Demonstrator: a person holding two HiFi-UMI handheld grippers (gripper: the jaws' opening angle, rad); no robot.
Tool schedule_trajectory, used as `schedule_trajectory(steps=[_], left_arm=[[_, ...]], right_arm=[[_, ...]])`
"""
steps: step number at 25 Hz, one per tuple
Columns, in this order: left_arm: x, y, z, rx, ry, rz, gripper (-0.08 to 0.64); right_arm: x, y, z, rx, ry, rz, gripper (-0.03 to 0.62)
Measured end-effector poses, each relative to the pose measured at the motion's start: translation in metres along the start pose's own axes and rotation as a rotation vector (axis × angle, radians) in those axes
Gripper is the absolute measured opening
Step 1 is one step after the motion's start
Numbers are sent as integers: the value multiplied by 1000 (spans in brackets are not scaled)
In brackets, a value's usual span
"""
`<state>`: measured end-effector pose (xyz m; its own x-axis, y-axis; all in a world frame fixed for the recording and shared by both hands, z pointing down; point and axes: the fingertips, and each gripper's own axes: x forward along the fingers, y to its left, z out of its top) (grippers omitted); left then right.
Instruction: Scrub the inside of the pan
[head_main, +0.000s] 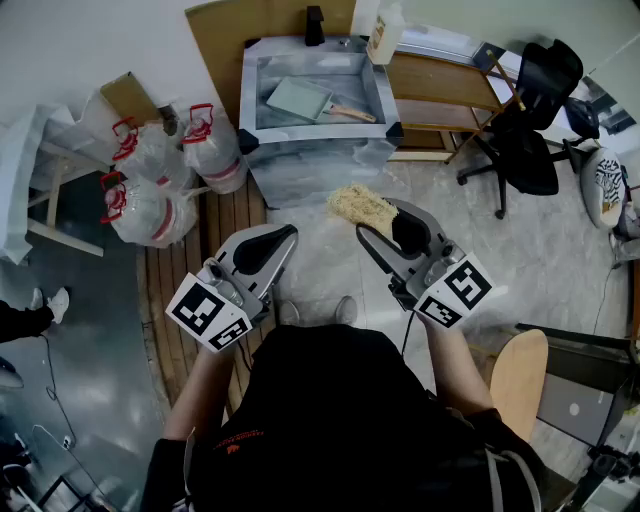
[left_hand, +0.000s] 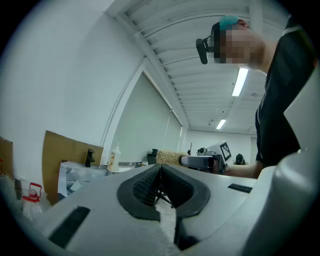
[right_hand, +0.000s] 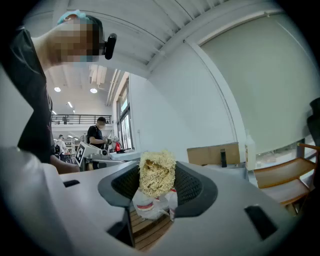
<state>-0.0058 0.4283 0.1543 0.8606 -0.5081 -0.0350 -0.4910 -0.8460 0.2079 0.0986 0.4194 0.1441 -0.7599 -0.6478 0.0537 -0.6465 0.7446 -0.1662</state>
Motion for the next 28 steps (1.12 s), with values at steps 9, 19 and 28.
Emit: schedule_trajectory(steps=[9,19,28], left_arm=[[11,-10,-4,3,13,15,23],[42,-49,-19,12,17,69,23],[77,-89,-32,32,22,111,23]], right_arm=[[-12,-10,-1,21,-15,15,206],[-57,-32,-7,47,-15,68,206],[-101,-60,-7,35,-11,109,204]])
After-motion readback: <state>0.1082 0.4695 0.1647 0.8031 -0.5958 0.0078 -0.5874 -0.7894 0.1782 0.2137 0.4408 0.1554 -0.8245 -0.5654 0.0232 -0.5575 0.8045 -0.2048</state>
